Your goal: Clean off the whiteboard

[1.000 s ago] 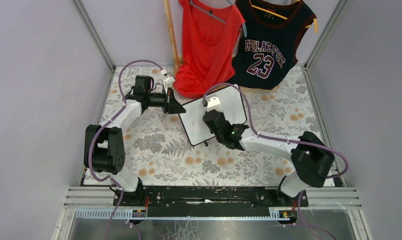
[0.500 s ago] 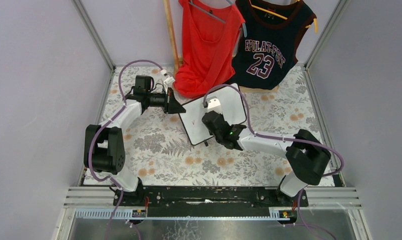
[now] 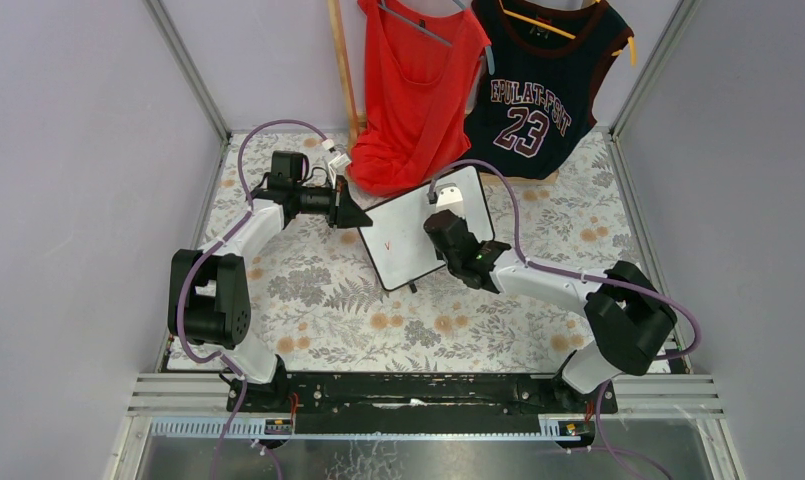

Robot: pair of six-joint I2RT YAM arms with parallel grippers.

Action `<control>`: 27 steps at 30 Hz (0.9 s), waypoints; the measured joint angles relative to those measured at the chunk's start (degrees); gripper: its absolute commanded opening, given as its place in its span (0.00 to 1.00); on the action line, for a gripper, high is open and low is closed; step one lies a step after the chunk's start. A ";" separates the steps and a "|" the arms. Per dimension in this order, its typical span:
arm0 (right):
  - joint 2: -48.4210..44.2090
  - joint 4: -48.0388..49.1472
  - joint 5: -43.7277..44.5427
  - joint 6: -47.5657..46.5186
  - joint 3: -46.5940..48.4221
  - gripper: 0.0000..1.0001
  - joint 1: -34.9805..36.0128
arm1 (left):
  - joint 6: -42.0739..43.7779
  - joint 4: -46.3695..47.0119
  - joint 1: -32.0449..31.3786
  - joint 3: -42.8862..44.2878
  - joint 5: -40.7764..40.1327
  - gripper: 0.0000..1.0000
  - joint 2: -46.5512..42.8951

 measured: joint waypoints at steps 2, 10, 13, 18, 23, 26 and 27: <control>0.00 -0.02 -0.17 0.17 0.04 0.00 0.33 | 0.00 -0.04 0.00 0.00 0.02 0.00 0.00; 4.55 -0.20 0.13 0.37 7.41 0.00 8.74 | 0.02 -0.17 0.00 0.00 0.00 0.00 0.00; 7.96 0.13 0.02 0.37 11.52 0.00 12.59 | 0.02 -0.17 0.02 0.00 -0.02 0.00 0.00; 10.93 0.02 0.44 0.37 14.08 0.00 14.99 | 0.15 -0.33 0.28 0.00 -0.39 0.00 0.00; 11.10 -0.35 1.01 0.57 14.36 0.00 15.02 | 0.24 -0.46 0.37 0.00 -0.44 0.00 0.00; 10.43 0.28 1.20 0.98 13.27 0.00 14.84 | 0.24 -0.48 0.37 0.00 -0.39 0.00 0.00; 9.77 0.28 1.46 1.07 12.39 0.00 14.62 | 0.24 -0.50 0.33 0.00 -0.22 0.00 0.00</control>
